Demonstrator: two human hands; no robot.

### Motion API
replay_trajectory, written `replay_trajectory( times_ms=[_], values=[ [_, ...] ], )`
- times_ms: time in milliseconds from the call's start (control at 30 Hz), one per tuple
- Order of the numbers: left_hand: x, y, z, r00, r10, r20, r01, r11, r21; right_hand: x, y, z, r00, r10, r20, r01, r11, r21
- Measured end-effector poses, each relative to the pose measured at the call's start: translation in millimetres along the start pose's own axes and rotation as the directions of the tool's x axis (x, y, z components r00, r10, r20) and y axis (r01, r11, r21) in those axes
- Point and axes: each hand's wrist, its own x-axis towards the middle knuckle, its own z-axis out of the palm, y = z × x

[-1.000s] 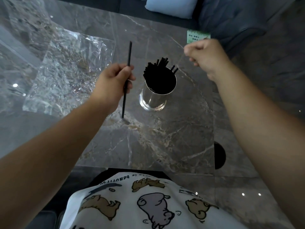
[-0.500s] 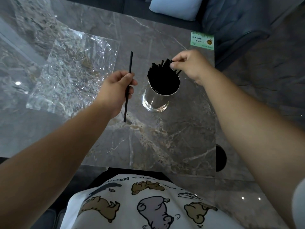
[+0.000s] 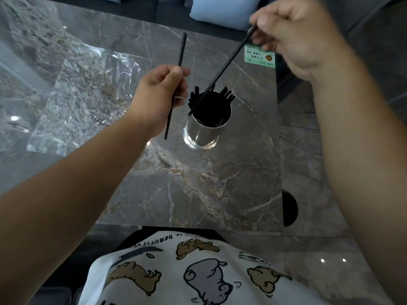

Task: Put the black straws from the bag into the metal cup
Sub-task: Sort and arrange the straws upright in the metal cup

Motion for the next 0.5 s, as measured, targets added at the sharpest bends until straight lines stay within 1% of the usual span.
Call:
replay_trajectory(
  times_ms=[67, 133, 267, 333, 400, 433, 500],
  values=[
    [2, 6, 6, 0.999, 0.013, 0.037, -0.013, 1.000, 0.001, -1, -5, 16, 0.996, 0.014, 0.092, -0.013, 1.000, -0.006],
    [3, 10, 11, 0.997, 0.009, 0.076, -0.010, 1.000, 0.021, 0, -6, 34, 0.988, 0.030, 0.151, -0.028, 1.000, -0.013],
    [-3, 12, 14, 0.988, -0.032, 0.148, 0.025, 0.998, 0.050, 4, -2, 62, 0.980, 0.055, 0.190, -0.046, 0.998, -0.052],
    [-5, 8, 9, 0.990, -0.031, 0.137, 0.024, 0.999, 0.048, 7, 4, 66, 0.986, 0.072, 0.149, -0.069, 0.997, -0.027],
    [-5, 3, 0, 0.996, -0.030, 0.080, 0.031, 1.000, -0.004, 10, 18, 59, 0.993, 0.117, 0.023, -0.117, 0.993, 0.030],
    [-6, 0, -5, 0.998, -0.039, 0.048, 0.041, 0.999, -0.036, 10, 29, 52, 0.987, 0.153, -0.053, -0.152, 0.988, 0.023],
    [-7, -6, -17, 0.998, -0.068, -0.001, 0.068, 0.994, -0.090, 7, 54, 39, 0.961, 0.230, -0.151, -0.246, 0.965, -0.096]
  ],
)
